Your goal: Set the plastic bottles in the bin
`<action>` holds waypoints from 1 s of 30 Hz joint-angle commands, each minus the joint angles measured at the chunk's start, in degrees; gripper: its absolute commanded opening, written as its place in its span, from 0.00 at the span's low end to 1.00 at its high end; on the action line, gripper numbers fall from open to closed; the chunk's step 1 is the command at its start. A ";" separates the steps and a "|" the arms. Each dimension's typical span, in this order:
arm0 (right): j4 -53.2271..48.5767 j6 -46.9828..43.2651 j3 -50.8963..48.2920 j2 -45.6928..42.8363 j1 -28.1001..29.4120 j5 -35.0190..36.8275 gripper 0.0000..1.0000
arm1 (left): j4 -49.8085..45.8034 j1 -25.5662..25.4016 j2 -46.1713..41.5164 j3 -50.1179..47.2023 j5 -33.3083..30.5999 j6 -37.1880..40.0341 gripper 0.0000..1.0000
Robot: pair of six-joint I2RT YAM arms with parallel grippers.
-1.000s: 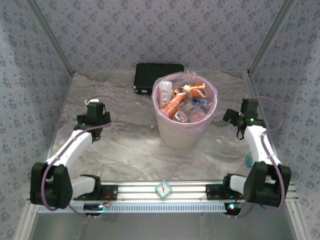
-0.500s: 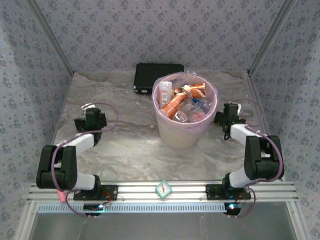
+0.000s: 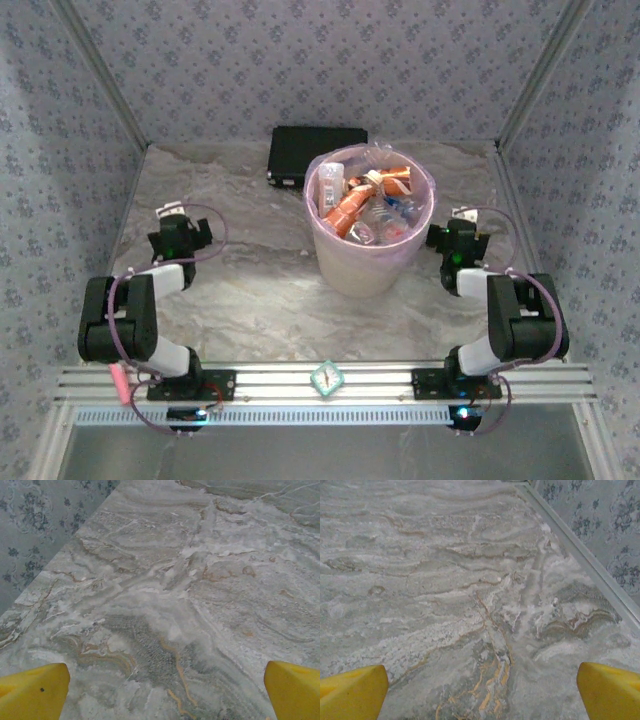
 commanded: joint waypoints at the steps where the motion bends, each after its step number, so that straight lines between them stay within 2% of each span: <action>1: 6.67 -2.23 -1.43 -0.01 0.48 -0.63 0.99 | 4.43 -0.97 0.64 -0.82 1.48 1.15 1.00; 3: 9.07 -2.94 -2.80 -0.14 0.99 -0.70 0.99 | 8.32 -2.80 2.06 -1.81 0.72 3.55 1.00; 5: 10.80 -2.70 -4.12 0.63 0.21 -4.64 0.99 | 8.80 -4.15 2.13 -1.95 -0.05 4.62 1.00; 6: 18.18 -3.97 -5.74 4.53 -0.23 -5.94 0.99 | 9.21 -3.99 2.03 -2.33 0.19 4.44 1.00; 7: 18.03 -4.03 -5.00 4.12 -0.03 -4.61 0.99 | 9.80 -3.76 2.08 -2.74 0.73 4.32 1.00; 8: 9.12 -0.81 -3.40 1.79 -0.45 -5.39 0.99 | 11.08 -3.52 1.99 -3.55 1.54 4.32 1.00; 9: 14.33 -2.62 -4.53 3.22 -1.36 -6.74 0.99 | 14.05 -2.93 2.71 -5.56 3.09 3.99 1.00; 10: 15.19 -3.01 -4.51 3.40 -1.31 -6.52 0.99 | 22.89 -2.66 5.68 -7.59 3.33 4.89 1.00; 11: 11.06 -2.47 -3.60 2.26 -1.41 -6.51 0.99 | 21.36 -2.99 4.67 -6.93 2.78 4.61 1.00; 12: 13.83 -2.67 -4.36 2.95 -1.66 -7.08 0.99 | 14.80 -2.75 3.23 -5.74 3.36 3.83 1.00; 13: 12.99 -2.60 -3.94 2.56 -1.55 -6.86 0.99 | 20.88 -2.74 5.07 -7.23 3.23 4.60 1.00; 14: 12.03 -2.53 -3.91 2.55 -1.66 -6.98 0.99 | 21.00 -2.88 4.78 -7.01 2.99 4.47 1.00; 15: 13.41 -2.78 -4.11 2.82 -1.49 -6.83 0.99 | 16.01 -2.80 3.31 -6.04 3.25 3.99 1.00; 17: 13.03 -2.85 -4.11 2.63 -1.51 -7.07 0.99 | 20.24 -2.85 4.52 -6.88 2.96 4.47 1.00; 18: 12.51 -2.88 -4.00 2.51 -1.43 -6.95 0.99 | 17.32 -2.87 3.63 -6.34 3.09 4.12 1.00; 30: 12.59 -2.97 -3.97 2.52 -1.43 -7.06 0.99 | 18.47 -3.00 3.84 -6.70 3.00 4.34 1.00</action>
